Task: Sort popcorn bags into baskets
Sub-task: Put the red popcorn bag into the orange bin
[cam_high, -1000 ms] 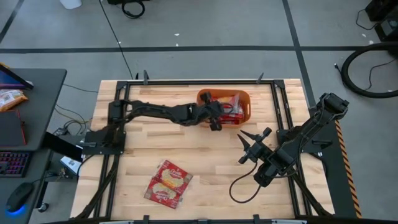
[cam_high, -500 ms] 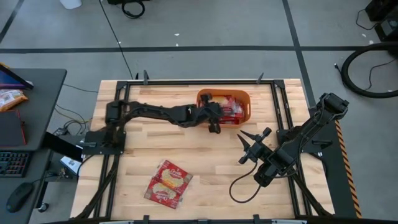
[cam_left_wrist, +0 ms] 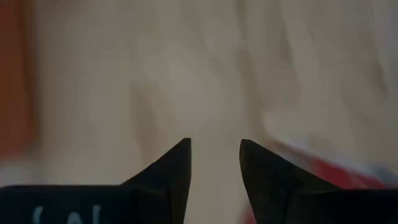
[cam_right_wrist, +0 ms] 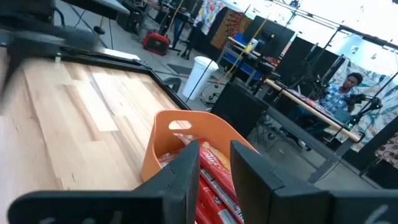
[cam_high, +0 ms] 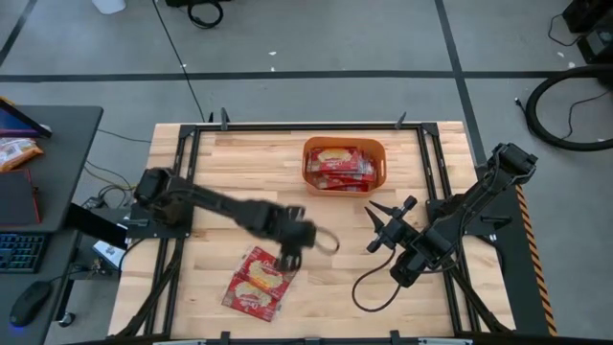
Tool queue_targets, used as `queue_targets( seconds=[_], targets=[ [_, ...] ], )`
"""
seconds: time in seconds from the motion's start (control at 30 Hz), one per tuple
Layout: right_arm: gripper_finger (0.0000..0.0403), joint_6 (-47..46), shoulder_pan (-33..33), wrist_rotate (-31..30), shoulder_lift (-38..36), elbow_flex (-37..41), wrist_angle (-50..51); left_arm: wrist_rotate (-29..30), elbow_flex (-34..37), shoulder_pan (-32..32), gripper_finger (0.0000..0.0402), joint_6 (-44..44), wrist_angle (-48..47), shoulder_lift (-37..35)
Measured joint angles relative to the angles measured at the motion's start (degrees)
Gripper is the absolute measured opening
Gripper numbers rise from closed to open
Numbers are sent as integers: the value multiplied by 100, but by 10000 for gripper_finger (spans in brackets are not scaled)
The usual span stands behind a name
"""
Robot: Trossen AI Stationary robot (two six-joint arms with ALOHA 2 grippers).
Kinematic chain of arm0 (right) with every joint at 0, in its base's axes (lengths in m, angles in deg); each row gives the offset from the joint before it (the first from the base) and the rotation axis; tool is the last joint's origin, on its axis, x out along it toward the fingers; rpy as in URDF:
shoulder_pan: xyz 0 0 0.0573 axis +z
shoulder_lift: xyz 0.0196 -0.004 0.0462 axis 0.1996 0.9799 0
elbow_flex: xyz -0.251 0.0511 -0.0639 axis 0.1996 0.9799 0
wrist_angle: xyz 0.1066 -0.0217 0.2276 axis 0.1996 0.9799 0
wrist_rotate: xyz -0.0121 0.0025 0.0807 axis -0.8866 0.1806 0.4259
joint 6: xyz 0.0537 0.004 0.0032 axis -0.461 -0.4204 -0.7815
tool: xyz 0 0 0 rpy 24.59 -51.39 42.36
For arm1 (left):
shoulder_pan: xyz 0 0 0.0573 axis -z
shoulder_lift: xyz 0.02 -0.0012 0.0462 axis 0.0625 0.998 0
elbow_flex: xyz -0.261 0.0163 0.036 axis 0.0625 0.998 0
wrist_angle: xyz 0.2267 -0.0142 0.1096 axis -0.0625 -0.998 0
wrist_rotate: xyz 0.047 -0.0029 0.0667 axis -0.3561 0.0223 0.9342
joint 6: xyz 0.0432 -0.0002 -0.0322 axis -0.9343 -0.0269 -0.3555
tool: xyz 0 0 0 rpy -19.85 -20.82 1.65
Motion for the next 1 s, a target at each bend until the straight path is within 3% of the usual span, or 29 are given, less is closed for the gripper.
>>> queue_targets(
  seconds=[0.13,0.27,0.4,0.57,0.77,1.0],
  targets=[
    [94,7,-47,18,0,0,-95,-17,167,642,141,559,-871,89],
    [94,15,-83,77,0,0,-106,39,395,1229,141,1210,-1061,84],
    [94,50,-87,123,0,0,-118,501,607,1760,145,2328,-903,143],
    [94,57,-87,134,0,0,-119,735,820,2259,177,3311,-967,146],
    [94,63,-94,152,0,0,-122,1576,824,2653,232,3471,-1038,146],
    [94,66,-104,158,0,0,-132,1933,1178,3068,236,3183,-753,143]
  ],
)
